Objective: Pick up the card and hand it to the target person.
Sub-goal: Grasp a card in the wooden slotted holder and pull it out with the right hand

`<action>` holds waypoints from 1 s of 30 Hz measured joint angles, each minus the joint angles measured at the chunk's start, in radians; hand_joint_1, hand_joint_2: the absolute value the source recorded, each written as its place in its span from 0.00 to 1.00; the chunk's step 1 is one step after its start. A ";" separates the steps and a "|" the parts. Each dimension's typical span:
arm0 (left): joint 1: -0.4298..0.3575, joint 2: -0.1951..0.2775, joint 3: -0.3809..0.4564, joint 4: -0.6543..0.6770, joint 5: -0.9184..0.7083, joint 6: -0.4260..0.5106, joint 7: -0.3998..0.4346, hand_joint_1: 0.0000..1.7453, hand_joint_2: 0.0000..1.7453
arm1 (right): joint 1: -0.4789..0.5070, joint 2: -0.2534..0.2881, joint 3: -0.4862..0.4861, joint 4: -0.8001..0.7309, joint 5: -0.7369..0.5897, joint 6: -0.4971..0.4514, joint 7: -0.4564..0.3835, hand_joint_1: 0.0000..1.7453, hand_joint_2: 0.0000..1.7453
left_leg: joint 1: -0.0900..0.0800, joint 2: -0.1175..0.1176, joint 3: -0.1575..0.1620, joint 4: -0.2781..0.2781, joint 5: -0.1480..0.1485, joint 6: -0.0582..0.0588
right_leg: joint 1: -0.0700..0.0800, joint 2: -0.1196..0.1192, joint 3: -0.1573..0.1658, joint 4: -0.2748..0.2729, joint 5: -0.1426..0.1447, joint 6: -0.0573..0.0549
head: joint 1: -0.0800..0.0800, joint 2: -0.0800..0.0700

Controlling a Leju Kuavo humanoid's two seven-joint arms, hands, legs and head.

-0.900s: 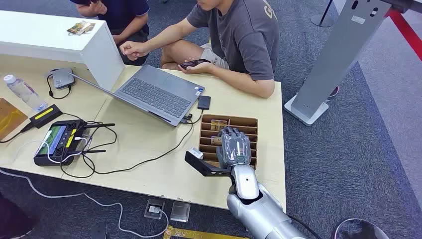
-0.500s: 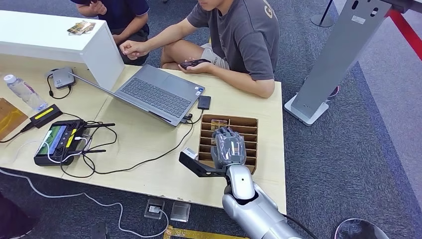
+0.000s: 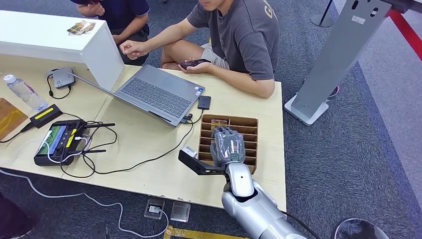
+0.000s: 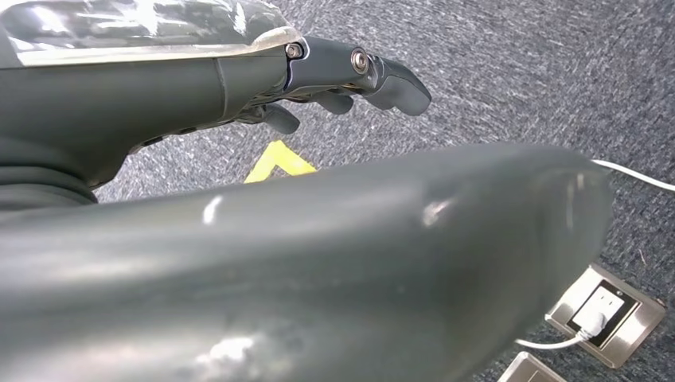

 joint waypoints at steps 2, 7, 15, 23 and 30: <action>0.000 0.000 0.000 0.000 0.000 -0.001 0.000 0.00 0.00 | -0.004 0.000 0.000 0.005 0.000 0.000 0.004 0.55 1.00 | 0.000 0.000 0.000 0.000 0.000 0.000 | 0.000 0.000 0.000 0.000 0.000 0.000 | 0.000 0.000; 0.000 0.000 0.000 0.000 -0.001 -0.003 0.000 0.00 0.00 | -0.008 0.000 0.001 0.013 -0.006 0.001 0.008 0.56 1.00 | 0.000 0.000 0.000 0.000 0.000 0.000 | 0.000 0.000 0.000 0.000 0.000 0.000 | -0.001 0.000; 0.000 0.000 0.000 0.000 -0.002 -0.011 0.000 0.00 0.00 | -0.007 -0.002 0.002 0.021 -0.010 0.005 0.024 0.59 1.00 | 0.000 0.000 0.000 0.000 0.000 0.000 | 0.000 0.000 0.000 0.000 0.000 0.000 | 0.000 0.000; 0.000 0.000 0.000 0.000 -0.002 -0.015 -0.002 0.00 0.00 | -0.004 -0.006 0.002 0.024 -0.011 0.007 0.031 0.75 1.00 | 0.000 0.000 0.000 0.000 0.000 0.000 | 0.000 0.000 0.000 0.000 0.000 0.000 | 0.000 0.000; 0.000 0.000 0.000 0.000 -0.002 -0.014 -0.002 0.00 0.00 | -0.003 -0.007 0.004 0.023 -0.012 0.010 0.027 0.86 1.00 | 0.000 0.000 0.000 0.000 0.000 0.000 | 0.000 0.000 0.000 0.000 0.000 0.000 | 0.000 0.000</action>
